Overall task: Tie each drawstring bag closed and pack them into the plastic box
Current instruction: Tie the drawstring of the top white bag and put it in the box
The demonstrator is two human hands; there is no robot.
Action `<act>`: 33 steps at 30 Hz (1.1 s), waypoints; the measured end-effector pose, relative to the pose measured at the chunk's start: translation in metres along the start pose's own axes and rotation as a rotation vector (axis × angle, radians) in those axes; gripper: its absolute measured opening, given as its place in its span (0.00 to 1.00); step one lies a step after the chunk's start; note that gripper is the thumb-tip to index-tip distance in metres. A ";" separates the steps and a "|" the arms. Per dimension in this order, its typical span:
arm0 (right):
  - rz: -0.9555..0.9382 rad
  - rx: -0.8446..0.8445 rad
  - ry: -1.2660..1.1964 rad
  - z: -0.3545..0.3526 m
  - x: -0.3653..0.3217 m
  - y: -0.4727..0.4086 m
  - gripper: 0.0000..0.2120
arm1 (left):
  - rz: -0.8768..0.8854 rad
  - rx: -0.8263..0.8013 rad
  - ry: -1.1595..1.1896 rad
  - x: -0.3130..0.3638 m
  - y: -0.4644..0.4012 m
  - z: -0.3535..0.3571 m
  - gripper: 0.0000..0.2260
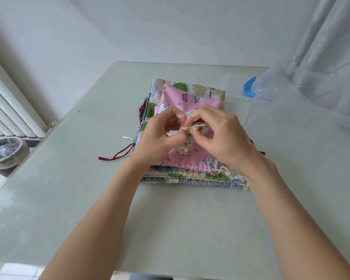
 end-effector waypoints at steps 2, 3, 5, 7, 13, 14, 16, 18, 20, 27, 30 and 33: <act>0.027 -0.021 -0.036 0.000 0.003 0.000 0.06 | 0.015 0.053 -0.047 0.001 0.000 0.000 0.05; 0.054 -0.024 -0.065 -0.001 0.007 -0.001 0.06 | 0.009 0.073 -0.067 0.000 0.000 -0.001 0.05; 0.105 -0.007 -0.089 -0.006 0.015 0.000 0.07 | -0.007 0.091 -0.108 0.000 -0.001 -0.001 0.05; 0.119 0.057 -0.048 -0.012 0.018 0.001 0.05 | 0.003 0.089 -0.120 0.002 -0.002 -0.001 0.05; 0.103 0.316 0.190 -0.015 0.003 0.005 0.04 | 0.114 0.140 -0.130 0.019 -0.001 -0.006 0.04; 0.086 0.322 0.175 -0.016 0.001 0.005 0.04 | 0.126 0.123 -0.134 0.022 -0.001 -0.006 0.04; -0.005 0.312 0.141 -0.020 -0.005 0.006 0.03 | 0.084 0.086 -0.039 0.019 -0.002 -0.006 0.02; -0.096 0.305 0.128 -0.025 -0.008 0.008 0.01 | 0.010 0.066 0.080 0.012 -0.003 -0.006 0.03; -0.135 0.305 0.116 -0.028 -0.007 0.009 0.02 | -0.019 0.036 0.088 0.010 -0.004 -0.004 0.02; -0.161 0.301 0.097 -0.025 -0.005 0.010 0.02 | -0.008 0.040 -0.088 0.013 -0.005 -0.011 0.06; -0.154 0.296 0.115 -0.025 -0.002 0.010 0.04 | 0.087 0.058 -0.245 0.022 -0.004 -0.012 0.05; -0.149 0.232 0.096 -0.020 -0.001 0.007 0.03 | 0.242 0.083 -0.433 0.039 -0.003 -0.013 0.04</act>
Point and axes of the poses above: each hand's wrist, its own y-axis away from the middle knuckle, its own z-axis out of the palm, x = y × z, the point moved 10 cm from there along -y, towards the middle knuckle, and after that the axes turned 5 degrees about z, right-handed, at the moved point
